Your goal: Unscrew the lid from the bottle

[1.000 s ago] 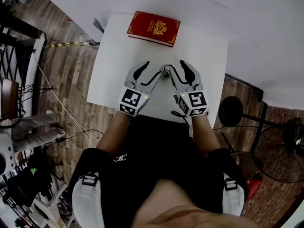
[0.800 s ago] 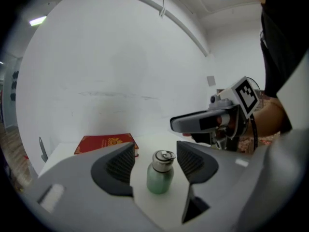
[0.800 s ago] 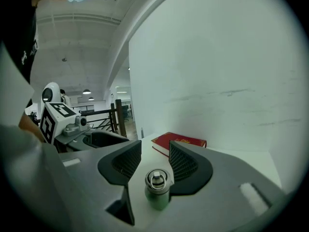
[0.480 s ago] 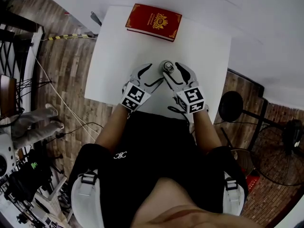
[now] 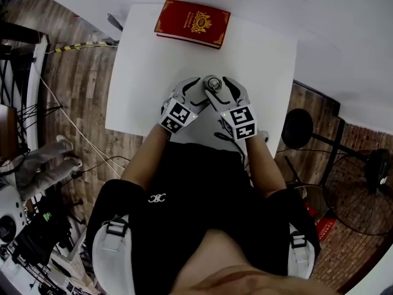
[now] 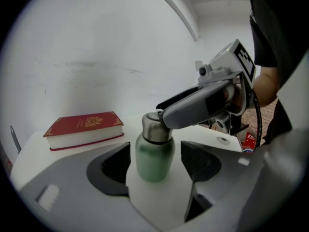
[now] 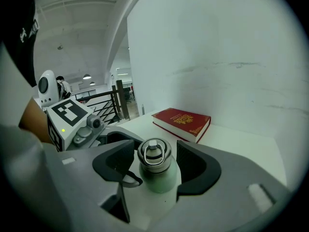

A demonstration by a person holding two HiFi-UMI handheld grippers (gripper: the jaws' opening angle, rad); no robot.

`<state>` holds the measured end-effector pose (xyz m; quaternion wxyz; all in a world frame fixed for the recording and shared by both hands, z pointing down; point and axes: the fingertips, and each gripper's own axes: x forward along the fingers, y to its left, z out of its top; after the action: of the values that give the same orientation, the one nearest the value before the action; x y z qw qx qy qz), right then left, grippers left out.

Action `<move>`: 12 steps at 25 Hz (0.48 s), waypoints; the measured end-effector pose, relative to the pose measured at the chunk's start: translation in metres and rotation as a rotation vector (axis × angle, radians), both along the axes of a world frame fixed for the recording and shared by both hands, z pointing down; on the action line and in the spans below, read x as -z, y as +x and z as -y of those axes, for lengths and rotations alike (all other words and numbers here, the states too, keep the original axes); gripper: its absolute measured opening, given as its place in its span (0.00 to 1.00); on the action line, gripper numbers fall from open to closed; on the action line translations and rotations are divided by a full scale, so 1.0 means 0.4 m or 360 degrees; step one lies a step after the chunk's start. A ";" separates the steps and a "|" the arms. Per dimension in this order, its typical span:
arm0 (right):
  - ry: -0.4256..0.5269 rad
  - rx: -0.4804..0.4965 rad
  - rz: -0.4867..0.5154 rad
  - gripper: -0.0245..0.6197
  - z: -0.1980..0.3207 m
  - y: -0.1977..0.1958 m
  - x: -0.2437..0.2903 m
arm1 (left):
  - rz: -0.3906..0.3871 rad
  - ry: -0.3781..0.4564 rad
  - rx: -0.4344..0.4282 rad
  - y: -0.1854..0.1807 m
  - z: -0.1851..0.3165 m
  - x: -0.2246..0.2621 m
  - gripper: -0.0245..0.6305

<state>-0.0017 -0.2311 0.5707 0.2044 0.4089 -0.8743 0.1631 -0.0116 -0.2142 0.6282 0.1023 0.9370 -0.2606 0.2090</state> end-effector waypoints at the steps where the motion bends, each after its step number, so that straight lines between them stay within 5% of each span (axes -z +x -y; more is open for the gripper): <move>1: -0.0010 -0.0007 0.0001 0.42 0.002 0.002 -0.007 | -0.0007 0.0003 -0.0003 0.007 0.007 -0.004 0.58; 6: 0.0010 -0.0002 -0.0015 0.42 0.012 0.007 -0.021 | 0.0031 0.0014 -0.0038 0.039 0.029 -0.030 0.58; 12: 0.0049 0.0212 -0.0074 0.40 -0.003 0.000 -0.028 | 0.0034 0.0089 -0.0083 0.039 0.025 -0.030 0.58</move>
<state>-0.0017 -0.2299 0.5817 0.2287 0.3568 -0.8969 0.1261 0.0038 -0.2244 0.6401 0.0679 0.9437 -0.2428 0.2142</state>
